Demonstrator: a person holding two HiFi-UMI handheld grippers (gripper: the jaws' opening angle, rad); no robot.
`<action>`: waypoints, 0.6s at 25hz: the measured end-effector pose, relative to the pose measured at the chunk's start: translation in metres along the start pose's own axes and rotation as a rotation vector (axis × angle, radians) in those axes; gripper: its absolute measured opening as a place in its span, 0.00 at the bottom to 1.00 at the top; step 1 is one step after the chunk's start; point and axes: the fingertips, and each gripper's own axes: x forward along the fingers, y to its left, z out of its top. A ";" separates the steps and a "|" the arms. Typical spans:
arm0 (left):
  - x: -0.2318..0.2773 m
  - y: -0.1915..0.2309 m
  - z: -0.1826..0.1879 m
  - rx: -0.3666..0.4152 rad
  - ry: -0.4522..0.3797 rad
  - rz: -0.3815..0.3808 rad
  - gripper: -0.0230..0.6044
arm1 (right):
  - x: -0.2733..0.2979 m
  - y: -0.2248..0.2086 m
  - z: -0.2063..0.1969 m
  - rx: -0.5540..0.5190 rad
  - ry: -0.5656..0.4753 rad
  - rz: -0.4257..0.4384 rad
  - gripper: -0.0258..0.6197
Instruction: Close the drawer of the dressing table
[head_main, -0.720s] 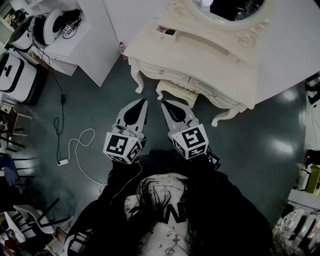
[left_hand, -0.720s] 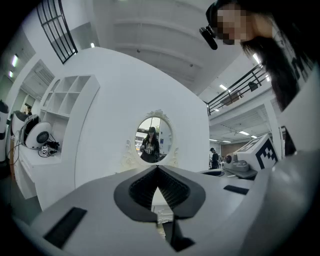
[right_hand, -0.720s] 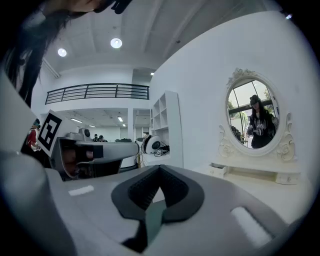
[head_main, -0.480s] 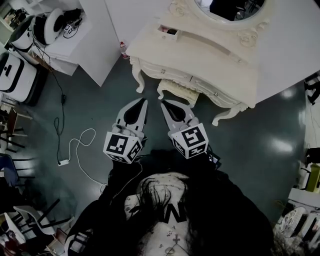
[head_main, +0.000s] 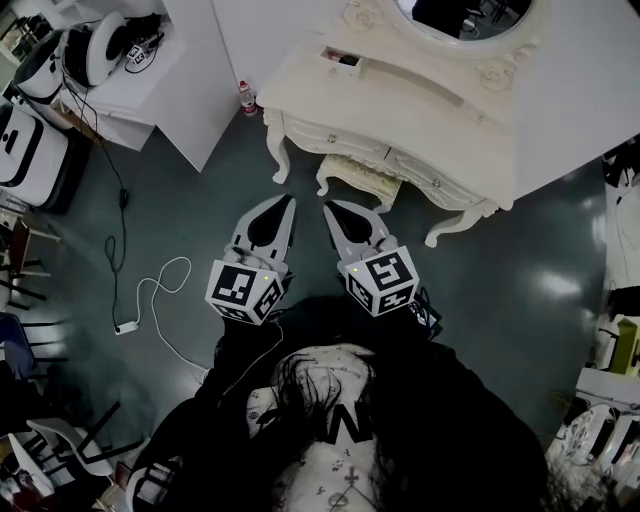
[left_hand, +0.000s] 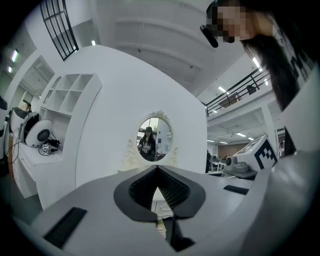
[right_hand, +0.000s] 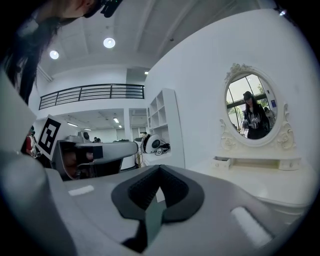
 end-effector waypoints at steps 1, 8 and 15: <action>-0.002 0.003 -0.001 -0.005 0.002 0.001 0.04 | 0.002 0.003 -0.001 0.006 0.005 0.003 0.05; -0.005 0.018 -0.005 -0.025 0.013 0.012 0.04 | 0.019 0.012 -0.008 0.002 0.038 0.028 0.05; 0.009 0.048 -0.014 -0.044 0.029 0.057 0.04 | 0.051 -0.001 -0.016 0.015 0.065 0.058 0.05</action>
